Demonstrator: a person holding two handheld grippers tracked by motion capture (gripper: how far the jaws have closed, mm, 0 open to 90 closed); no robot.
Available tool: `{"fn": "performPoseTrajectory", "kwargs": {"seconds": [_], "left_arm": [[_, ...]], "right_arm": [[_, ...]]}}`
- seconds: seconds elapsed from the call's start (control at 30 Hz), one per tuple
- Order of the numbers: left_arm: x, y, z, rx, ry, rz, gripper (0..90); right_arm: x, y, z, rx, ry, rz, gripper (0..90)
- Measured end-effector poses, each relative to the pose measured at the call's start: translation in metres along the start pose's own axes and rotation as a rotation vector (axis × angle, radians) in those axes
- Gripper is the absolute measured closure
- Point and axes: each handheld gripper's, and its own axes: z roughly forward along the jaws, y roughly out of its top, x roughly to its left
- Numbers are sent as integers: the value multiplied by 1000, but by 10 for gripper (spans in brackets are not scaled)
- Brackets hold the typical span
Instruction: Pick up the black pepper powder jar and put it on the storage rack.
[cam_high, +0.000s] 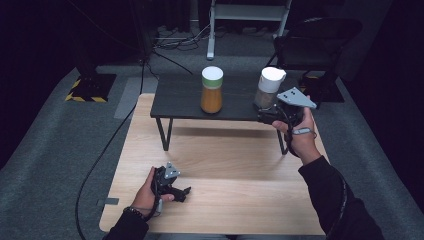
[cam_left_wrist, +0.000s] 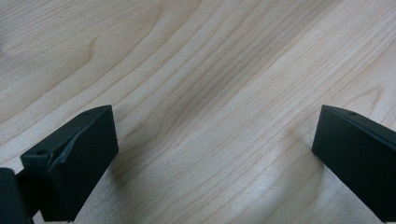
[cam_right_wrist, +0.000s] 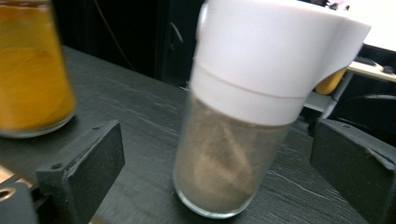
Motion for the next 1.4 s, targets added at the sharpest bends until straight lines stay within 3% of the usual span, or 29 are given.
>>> {"fn": "performPoseTrajectory", "kwargs": {"seconds": [0.4, 0.7, 1.07, 1.23, 1.4], "left_arm": [[0, 0, 0, 0, 0, 0, 4], [0, 0, 0, 0, 0, 1, 4], [0, 0, 0, 0, 0, 0, 4], [0, 0, 0, 0, 0, 0, 4], [0, 0, 0, 0, 0, 0, 4]], "right_arm": [[11, -23, -24, -38, 34, -115, 28], [17, -47, -41, -60, 97, -216, 28], [27, -77, -46, -26, 165, -267, 28], [29, -90, -44, 9, 204, -251, 27], [33, -101, -42, 48, 212, -255, 27]]}}
